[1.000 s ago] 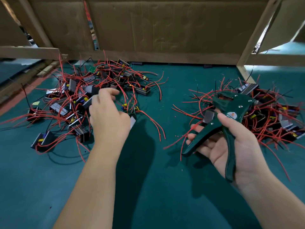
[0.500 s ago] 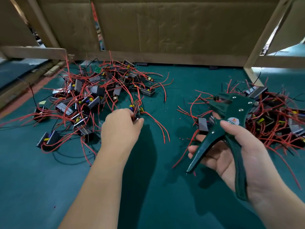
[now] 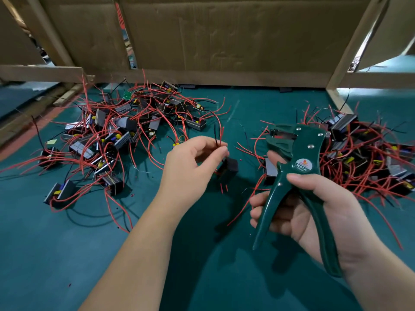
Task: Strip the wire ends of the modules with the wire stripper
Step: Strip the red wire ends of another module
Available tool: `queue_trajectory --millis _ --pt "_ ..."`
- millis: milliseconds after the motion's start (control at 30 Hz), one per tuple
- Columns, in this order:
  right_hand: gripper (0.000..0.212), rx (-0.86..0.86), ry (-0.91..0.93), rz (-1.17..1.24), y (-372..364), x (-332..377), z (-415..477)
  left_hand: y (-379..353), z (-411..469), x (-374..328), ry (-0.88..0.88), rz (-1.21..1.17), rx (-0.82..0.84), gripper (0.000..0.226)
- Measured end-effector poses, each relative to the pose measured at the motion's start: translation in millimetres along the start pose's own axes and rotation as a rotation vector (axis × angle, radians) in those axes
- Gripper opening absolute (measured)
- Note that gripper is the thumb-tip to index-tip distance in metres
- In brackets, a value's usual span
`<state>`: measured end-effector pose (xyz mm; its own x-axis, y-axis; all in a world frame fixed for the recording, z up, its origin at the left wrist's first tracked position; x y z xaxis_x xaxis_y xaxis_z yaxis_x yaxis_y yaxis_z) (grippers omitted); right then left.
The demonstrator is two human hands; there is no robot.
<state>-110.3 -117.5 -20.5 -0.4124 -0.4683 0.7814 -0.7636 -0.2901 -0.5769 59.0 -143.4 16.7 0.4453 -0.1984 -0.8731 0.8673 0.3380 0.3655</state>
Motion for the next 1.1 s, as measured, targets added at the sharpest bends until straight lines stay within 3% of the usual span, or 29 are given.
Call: queue_trajectory --millis 133,233,367,600,733,867,1100 --pt "0.073 0.113 -0.020 0.007 -12.5 -2.8 -2.4 -6.6 -2.9 -4.6 0.053 -0.337 0.001 0.018" --pt "0.067 0.105 -0.065 0.011 -13.1 -9.6 -1.8 -11.2 -6.4 -4.7 0.113 -0.501 0.008 0.019" --pt "0.078 0.136 -0.110 0.025 -19.0 -16.8 -1.0 -7.3 -5.4 -11.9 0.060 -0.486 0.015 0.020" --pt "0.077 0.193 -0.163 0.060 -25.1 -26.2 -1.1 -6.6 -6.5 -13.6 0.055 -0.456 0.002 0.016" --pt "0.075 0.224 -0.181 0.058 -28.7 -28.2 -2.6 -8.1 -7.1 -14.9 0.052 -0.467 0.024 0.008" --pt "0.069 0.312 -0.193 0.057 -36.9 -27.6 -7.3 -4.6 -6.9 -12.4 0.051 -0.437 -0.008 0.021" --pt "0.061 0.249 -0.135 -0.037 -28.3 -27.6 -3.5 -4.4 -7.1 -19.5 -0.006 -0.339 0.009 0.017"
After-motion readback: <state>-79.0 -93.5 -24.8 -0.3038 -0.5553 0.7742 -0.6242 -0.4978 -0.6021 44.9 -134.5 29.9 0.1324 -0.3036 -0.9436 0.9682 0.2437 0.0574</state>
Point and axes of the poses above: each hand's wrist, its own z-axis towards the middle knuckle, its own y-axis out of the back of the hand, x = y × z, the point moved 10 cm from there along z, towards the middle knuckle, and after that the axes turned 3 degrees about z, right-handed, at the moved point
